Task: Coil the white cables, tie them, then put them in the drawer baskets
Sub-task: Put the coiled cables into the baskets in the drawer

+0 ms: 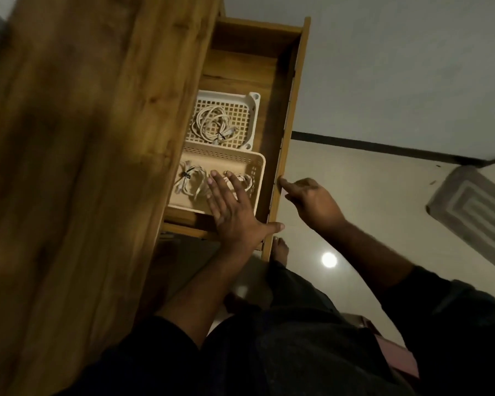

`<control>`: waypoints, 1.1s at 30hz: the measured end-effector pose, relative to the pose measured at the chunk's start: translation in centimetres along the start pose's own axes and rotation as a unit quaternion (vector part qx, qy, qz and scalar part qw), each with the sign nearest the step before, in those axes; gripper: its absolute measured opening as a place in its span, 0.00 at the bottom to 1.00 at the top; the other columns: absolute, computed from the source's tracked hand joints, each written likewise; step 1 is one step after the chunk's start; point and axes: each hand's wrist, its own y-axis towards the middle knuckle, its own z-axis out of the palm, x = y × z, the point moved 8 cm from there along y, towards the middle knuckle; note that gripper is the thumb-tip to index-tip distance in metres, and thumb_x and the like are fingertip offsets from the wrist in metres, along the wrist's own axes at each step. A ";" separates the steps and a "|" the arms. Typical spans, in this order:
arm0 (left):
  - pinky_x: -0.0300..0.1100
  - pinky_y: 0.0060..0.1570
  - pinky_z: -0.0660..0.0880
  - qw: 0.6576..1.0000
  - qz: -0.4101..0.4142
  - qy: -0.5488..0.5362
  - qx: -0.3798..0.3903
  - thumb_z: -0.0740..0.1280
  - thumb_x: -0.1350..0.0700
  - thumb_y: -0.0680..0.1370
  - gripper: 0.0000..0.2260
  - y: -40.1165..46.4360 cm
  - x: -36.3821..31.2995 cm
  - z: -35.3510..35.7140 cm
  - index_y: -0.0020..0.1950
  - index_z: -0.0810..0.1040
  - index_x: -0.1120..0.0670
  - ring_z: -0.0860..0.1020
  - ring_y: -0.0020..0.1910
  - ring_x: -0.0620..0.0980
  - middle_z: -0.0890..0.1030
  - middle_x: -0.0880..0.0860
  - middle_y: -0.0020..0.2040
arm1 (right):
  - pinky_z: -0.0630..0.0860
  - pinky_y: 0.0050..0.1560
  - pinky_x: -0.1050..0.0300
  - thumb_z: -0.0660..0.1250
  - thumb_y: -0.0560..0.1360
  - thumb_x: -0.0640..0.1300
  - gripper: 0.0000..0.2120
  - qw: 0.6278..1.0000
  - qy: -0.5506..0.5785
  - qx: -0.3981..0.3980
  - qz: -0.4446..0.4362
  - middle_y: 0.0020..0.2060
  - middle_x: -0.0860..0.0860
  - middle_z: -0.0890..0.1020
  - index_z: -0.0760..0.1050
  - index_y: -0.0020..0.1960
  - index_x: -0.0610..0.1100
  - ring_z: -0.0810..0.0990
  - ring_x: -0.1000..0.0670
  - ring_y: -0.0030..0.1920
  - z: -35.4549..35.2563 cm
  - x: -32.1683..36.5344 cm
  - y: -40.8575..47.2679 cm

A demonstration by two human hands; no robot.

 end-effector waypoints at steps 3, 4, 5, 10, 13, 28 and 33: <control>0.54 0.70 0.22 0.998 -0.057 -0.014 -0.004 0.73 0.23 0.60 0.72 0.2 3.2 -1.0 0.80 0.29 0.59 0.25 0.77 0.64 0.27 0.66 0.78 | 0.78 0.52 0.45 0.75 0.75 0.43 0.18 0.994 -0.084 -0.011 -0.071 0.58 0.43 0.82 0.80 0.65 0.47 0.78 0.40 0.59 -0.3 1.8 3.1; 0.55 0.70 0.22 0.997 -0.068 -0.017 -0.014 0.73 0.23 0.60 0.73 0.3 4.2 -1.6 0.80 0.29 0.59 0.25 0.76 0.65 0.27 0.67 0.78 | 0.78 0.54 0.44 0.75 0.75 0.45 0.15 0.991 -0.094 -0.005 -0.091 0.61 0.43 0.80 0.82 0.61 0.49 0.76 0.39 0.63 -0.2 2.6 4.5; 0.56 0.71 0.23 0.997 -0.077 -0.018 -0.027 0.73 0.23 0.60 0.73 0.5 5.0 -2.0 0.81 0.30 0.59 0.25 0.76 0.65 0.28 0.68 0.79 | 0.77 0.57 0.42 0.75 0.75 0.46 0.11 0.989 -0.099 0.003 -0.113 0.65 0.43 0.79 0.84 0.58 0.51 0.74 0.39 0.67 -0.1 3.4 5.8; 0.60 0.78 0.36 0.987 -0.137 -0.009 -0.088 0.68 0.18 0.56 0.73 1.2 9.3 -3.3 0.82 0.38 0.62 0.37 0.81 0.68 0.38 0.70 0.81 | 0.75 0.65 0.39 0.69 0.81 0.49 0.11 0.960 -0.113 0.028 -0.256 0.72 0.40 0.74 0.84 0.59 0.48 0.70 0.37 0.74 1.5 5.8 9.7; 0.60 0.79 0.42 0.984 -0.153 0.012 -0.090 0.69 0.19 0.57 0.72 1.8 11.0 -4.2 0.82 0.41 0.62 0.42 0.82 0.66 0.43 0.68 0.82 | 0.72 0.70 0.40 0.60 0.85 0.50 0.19 0.950 -0.103 0.060 -0.289 0.77 0.41 0.69 0.73 0.74 0.46 0.67 0.37 0.77 3.2 5.9 10.4; 0.55 0.61 0.74 0.967 -0.044 0.179 -0.177 0.60 0.56 0.82 0.11 3.8 13.4 -6.8 0.63 0.70 0.57 0.77 0.58 0.59 0.76 0.61 0.62 | 0.62 0.79 0.49 0.56 0.86 0.43 0.33 0.962 0.173 0.196 -0.079 0.82 0.45 0.38 0.40 0.83 0.43 0.52 0.44 0.82 10.1 15.2 14.5; 0.57 0.62 0.75 0.959 -0.058 0.192 -0.199 0.45 0.61 0.85 0.14 4.1 13.4 -6.7 0.59 0.70 0.57 0.77 0.54 0.59 0.77 0.60 0.55 | 0.51 0.65 0.84 0.53 0.83 0.31 0.33 0.944 0.278 0.175 -0.037 0.83 0.49 0.47 0.48 0.84 0.47 0.49 0.54 0.81 9.9 14.9 15.3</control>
